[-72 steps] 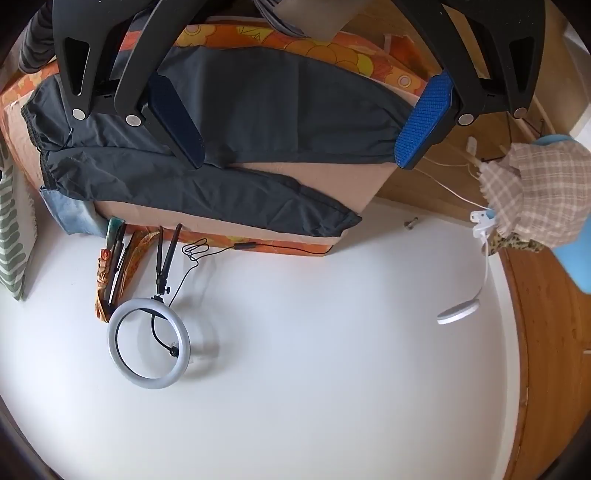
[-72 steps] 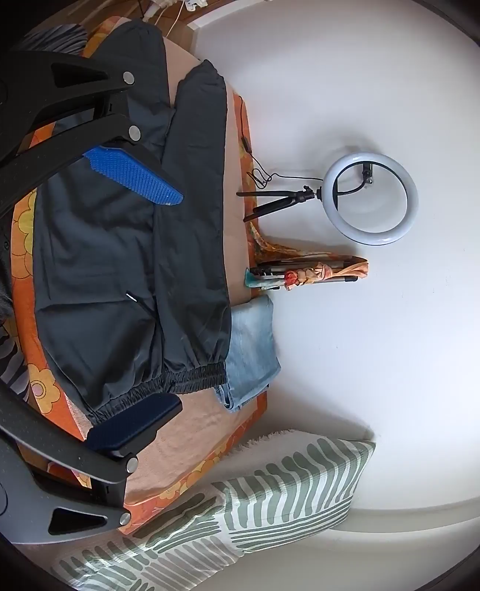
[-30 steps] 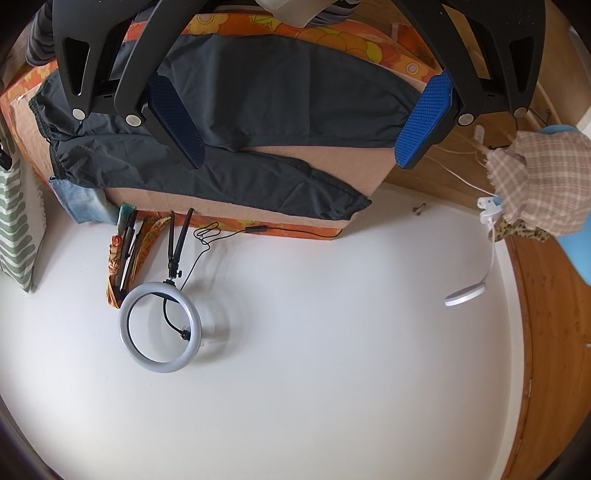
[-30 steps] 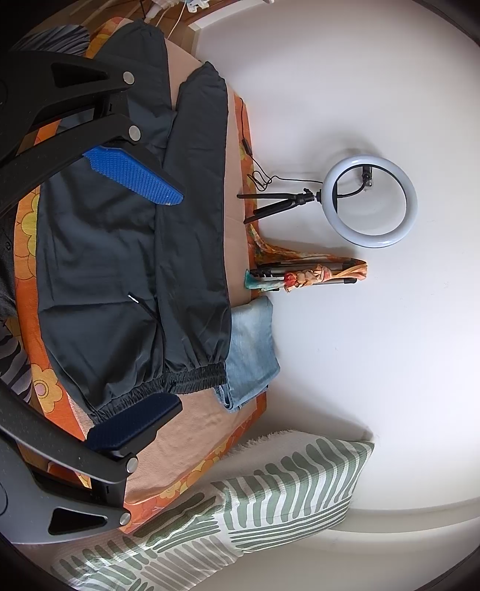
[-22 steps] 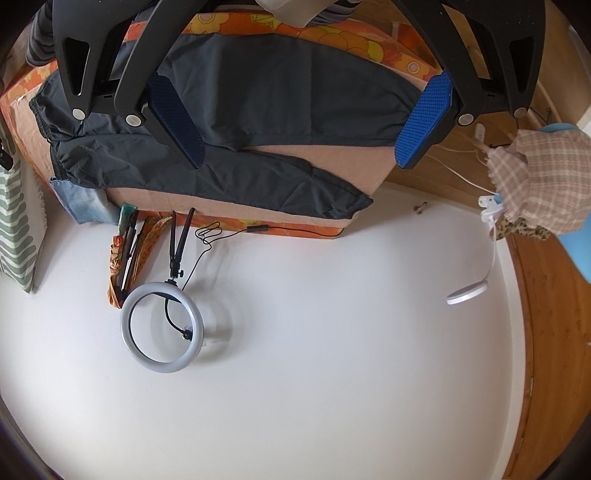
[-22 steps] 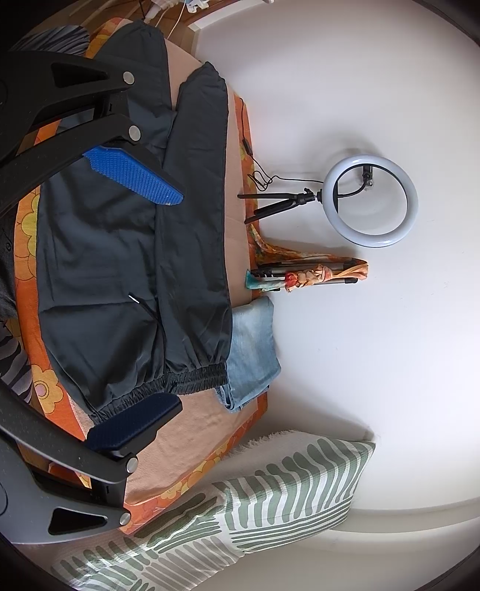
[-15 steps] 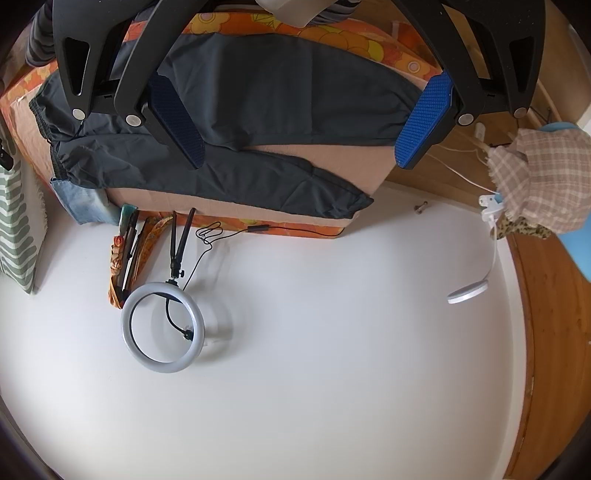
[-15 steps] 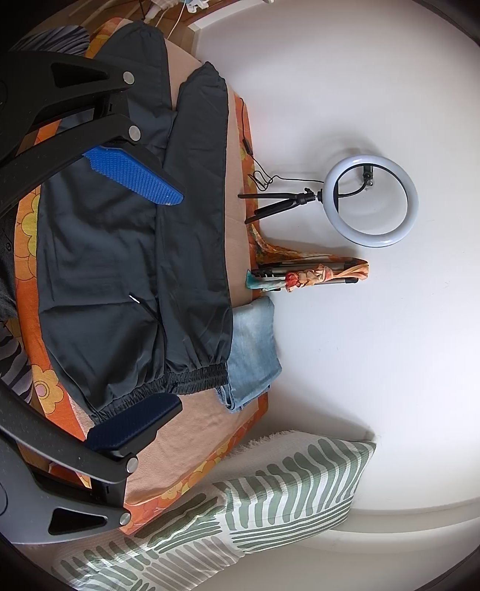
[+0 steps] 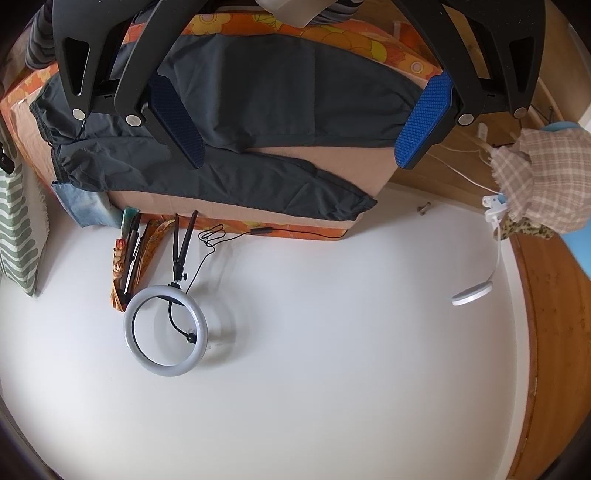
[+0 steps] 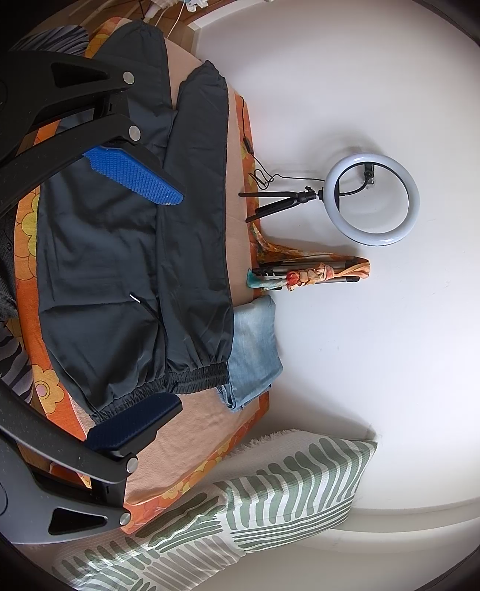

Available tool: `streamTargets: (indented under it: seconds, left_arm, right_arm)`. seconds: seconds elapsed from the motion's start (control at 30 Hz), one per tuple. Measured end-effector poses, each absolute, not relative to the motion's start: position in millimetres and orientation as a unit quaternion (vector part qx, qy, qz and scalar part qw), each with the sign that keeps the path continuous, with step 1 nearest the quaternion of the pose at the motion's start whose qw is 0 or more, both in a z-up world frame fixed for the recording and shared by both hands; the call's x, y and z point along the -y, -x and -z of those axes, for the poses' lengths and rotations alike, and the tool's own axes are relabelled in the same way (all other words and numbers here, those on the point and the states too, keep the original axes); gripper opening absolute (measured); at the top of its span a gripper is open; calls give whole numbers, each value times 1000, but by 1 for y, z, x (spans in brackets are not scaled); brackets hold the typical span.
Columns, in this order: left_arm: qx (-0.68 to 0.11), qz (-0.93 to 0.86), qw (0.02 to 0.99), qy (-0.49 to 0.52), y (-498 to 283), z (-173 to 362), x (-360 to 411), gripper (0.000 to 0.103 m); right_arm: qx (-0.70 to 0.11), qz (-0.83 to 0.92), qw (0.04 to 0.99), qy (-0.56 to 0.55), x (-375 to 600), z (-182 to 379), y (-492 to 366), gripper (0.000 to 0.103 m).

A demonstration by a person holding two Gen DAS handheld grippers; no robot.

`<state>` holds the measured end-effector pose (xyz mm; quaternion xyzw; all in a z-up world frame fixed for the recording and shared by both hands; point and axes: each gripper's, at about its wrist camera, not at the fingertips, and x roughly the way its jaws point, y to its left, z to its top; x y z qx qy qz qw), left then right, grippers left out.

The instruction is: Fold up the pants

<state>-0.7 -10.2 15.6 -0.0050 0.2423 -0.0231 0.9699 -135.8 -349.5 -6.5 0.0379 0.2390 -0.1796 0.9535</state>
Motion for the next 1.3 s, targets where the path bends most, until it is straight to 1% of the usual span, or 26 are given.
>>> streamTargets:
  seconds: [0.67, 1.07, 1.3]
  left_arm:
    - [-252, 19, 968, -5, -7, -6, 9, 102]
    - [-273, 21, 962, -13, -31, 4, -1, 102]
    - [-264, 33, 964, -8, -50, 4, -10, 102]
  right_arm:
    - [-241, 180, 953, -36, 348, 7, 133, 103]
    - [-243, 167, 955, -25, 342, 8, 105, 103]
    - [-239, 153, 959, -14, 340, 5, 83, 103]
